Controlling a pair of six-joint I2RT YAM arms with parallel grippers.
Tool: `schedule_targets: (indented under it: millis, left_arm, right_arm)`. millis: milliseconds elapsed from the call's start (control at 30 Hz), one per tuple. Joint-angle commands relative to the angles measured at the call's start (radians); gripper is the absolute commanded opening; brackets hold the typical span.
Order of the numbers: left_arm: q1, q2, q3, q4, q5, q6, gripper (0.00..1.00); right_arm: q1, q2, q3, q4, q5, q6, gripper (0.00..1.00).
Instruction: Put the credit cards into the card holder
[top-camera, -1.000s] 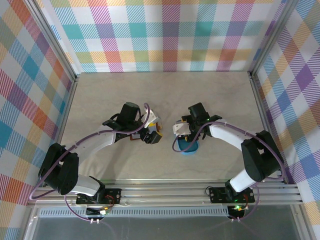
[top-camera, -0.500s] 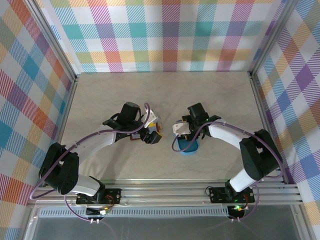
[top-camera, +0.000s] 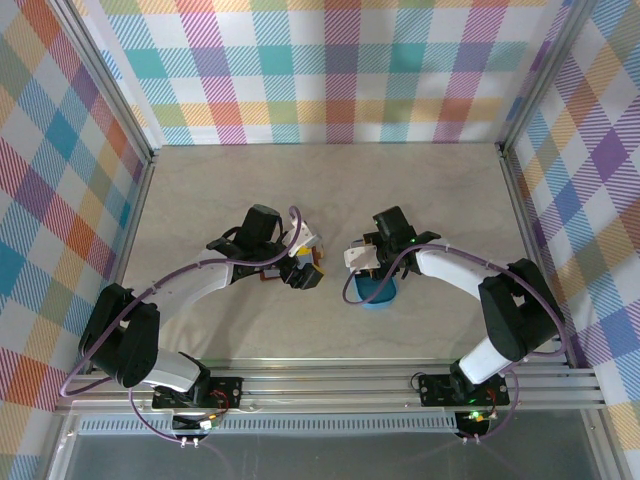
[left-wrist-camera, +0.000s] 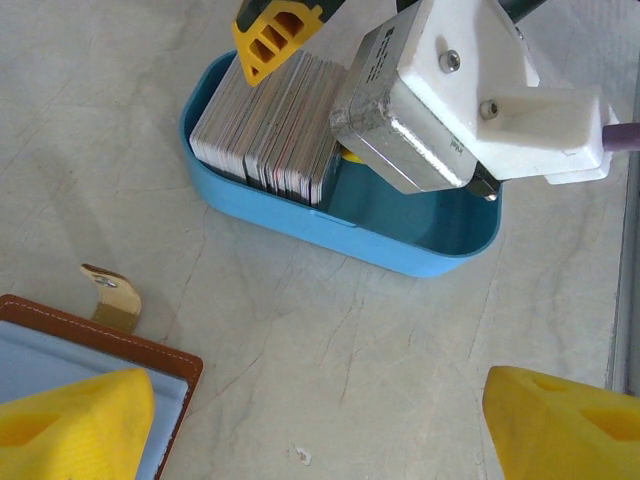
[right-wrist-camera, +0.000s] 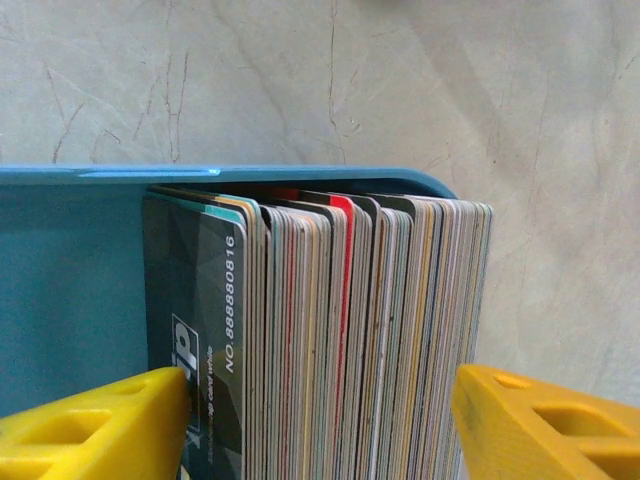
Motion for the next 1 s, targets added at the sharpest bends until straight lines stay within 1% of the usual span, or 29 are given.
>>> schedule_targets:
  millis: [0, 400, 733, 967]
  left_arm:
    - [-0.008, 0.000, 0.029, -0.012, 0.005, 0.010, 0.85]
    - [-0.008, 0.003, 0.031, -0.015, 0.001, 0.010, 0.86]
    - [-0.008, 0.016, 0.038, -0.022, 0.001, 0.008, 0.86]
    - [-0.008, 0.018, 0.041, -0.026, 0.000, 0.008, 0.86]
  right_arm:
    - [0.001, -0.020, -0.003, 0.050, -0.001, 0.013, 0.68]
    - [0.003, -0.039, -0.016, 0.045, -0.009, 0.027, 0.55]
    - [0.006, -0.065, -0.029, 0.065, -0.007, 0.027, 0.49]
    - [0.006, -0.061, -0.031, 0.058, -0.010, 0.032, 0.42]
